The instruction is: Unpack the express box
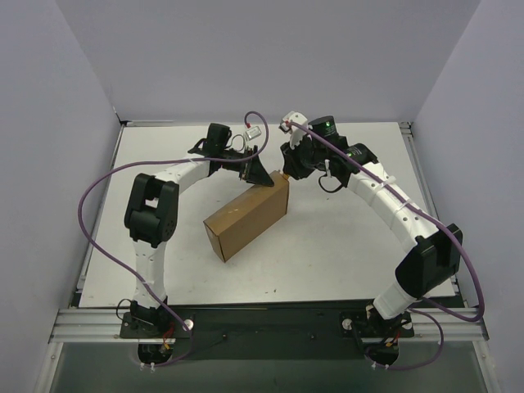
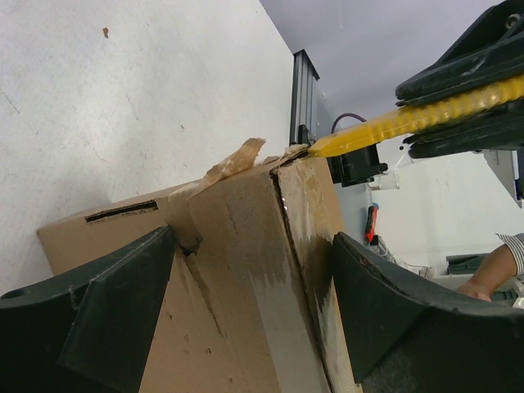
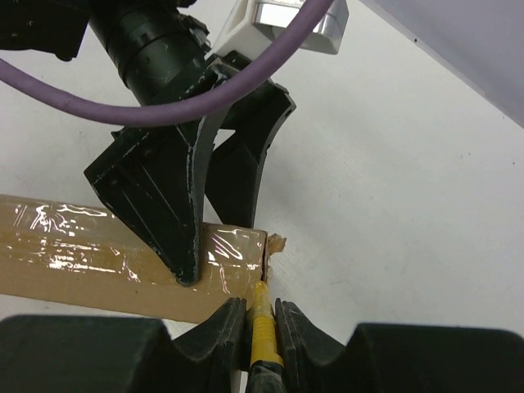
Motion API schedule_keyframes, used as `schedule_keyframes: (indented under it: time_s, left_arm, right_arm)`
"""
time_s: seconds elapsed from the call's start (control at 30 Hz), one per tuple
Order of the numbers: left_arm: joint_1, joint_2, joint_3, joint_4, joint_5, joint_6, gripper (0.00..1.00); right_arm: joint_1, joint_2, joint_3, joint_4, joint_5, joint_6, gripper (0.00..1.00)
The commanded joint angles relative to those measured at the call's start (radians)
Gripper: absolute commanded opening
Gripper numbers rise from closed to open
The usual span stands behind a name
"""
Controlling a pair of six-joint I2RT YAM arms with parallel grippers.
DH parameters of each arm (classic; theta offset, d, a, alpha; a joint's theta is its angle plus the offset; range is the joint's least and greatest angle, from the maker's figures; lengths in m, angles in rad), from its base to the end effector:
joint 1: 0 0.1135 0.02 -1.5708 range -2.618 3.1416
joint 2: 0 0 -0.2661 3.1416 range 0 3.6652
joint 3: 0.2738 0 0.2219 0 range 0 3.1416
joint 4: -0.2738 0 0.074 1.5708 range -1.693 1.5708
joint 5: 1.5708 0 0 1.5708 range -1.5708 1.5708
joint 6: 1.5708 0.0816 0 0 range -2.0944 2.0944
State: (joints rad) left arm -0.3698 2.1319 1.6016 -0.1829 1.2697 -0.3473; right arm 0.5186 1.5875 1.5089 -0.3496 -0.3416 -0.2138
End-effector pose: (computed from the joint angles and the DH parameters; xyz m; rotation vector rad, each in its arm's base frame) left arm 0.3919 -0.2355 0.2183 0.7428 2.1264 -1.8148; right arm 0.3160 0.2118 0.3600 -0.9234 1.7884 0.5362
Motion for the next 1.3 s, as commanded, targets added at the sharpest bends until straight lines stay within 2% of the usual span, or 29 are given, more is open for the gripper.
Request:
schedule_keyframes:
  time_s: [0.0, 0.33, 0.57, 0.67, 0.7, 0.77, 0.83, 0.87, 1.0, 1.03, 1.07, 1.17, 1.27]
  left_arm:
    - [-0.004, 0.072, -0.011, -0.03, -0.125, 0.018, 0.86]
    - [-0.009, 0.082, -0.009, -0.03, -0.144, 0.019, 0.83]
    - [-0.015, 0.066, -0.005, -0.058, -0.156, 0.041, 0.83]
    - [-0.018, 0.06, -0.008, -0.063, -0.159, 0.053, 0.83]
    - [-0.021, 0.057, -0.006, -0.061, -0.156, 0.054, 0.83]
    - [-0.024, 0.053, -0.003, -0.052, -0.133, 0.053, 0.84]
    - [-0.031, 0.034, -0.002, -0.018, -0.115, 0.027, 0.85]
    - [-0.034, 0.025, 0.0, -0.003, -0.103, 0.018, 0.85]
    - [-0.041, -0.029, 0.038, 0.013, -0.108, 0.005, 0.9]
    - [-0.038, -0.035, 0.067, -0.015, -0.116, 0.017, 0.96]
    - [-0.037, -0.041, 0.084, -0.038, -0.127, 0.054, 0.97]
    - [-0.023, -0.053, 0.156, -0.151, -0.158, 0.137, 0.97]
    - [0.015, -0.082, 0.17, -0.236, -0.199, 0.213, 0.97]
  right_arm:
    - [0.009, -0.05, 0.036, -0.107, 0.0, -0.007, 0.0]
    - [-0.011, -0.083, 0.103, -0.293, 0.038, -0.022, 0.0]
    - [-0.109, -0.103, 0.313, -0.508, 0.039, -0.019, 0.0]
    - [-0.179, -0.152, 0.294, -0.568, 0.041, -0.029, 0.0]
    - [-0.198, -0.167, 0.231, -0.556, 0.052, -0.035, 0.0]
    - [-0.248, -0.207, 0.144, -0.505, 0.096, -0.061, 0.0]
    - [-0.276, -0.234, -0.013, -0.376, 0.143, -0.119, 0.0]
    - [-0.281, -0.244, -0.068, -0.326, 0.17, -0.209, 0.0]
    - [-0.287, -0.306, -0.335, 0.09, 0.268, -0.445, 0.0]
    - [-0.289, -0.335, -0.443, 0.166, 0.276, -0.493, 0.0]
    - [-0.285, -0.346, -0.481, 0.296, 0.28, -0.551, 0.02]
    - [-0.282, -0.36, -0.632, 0.482, 0.263, -0.657, 0.07]
    - [-0.275, -0.353, -0.764, 0.59, 0.25, -0.791, 0.13]
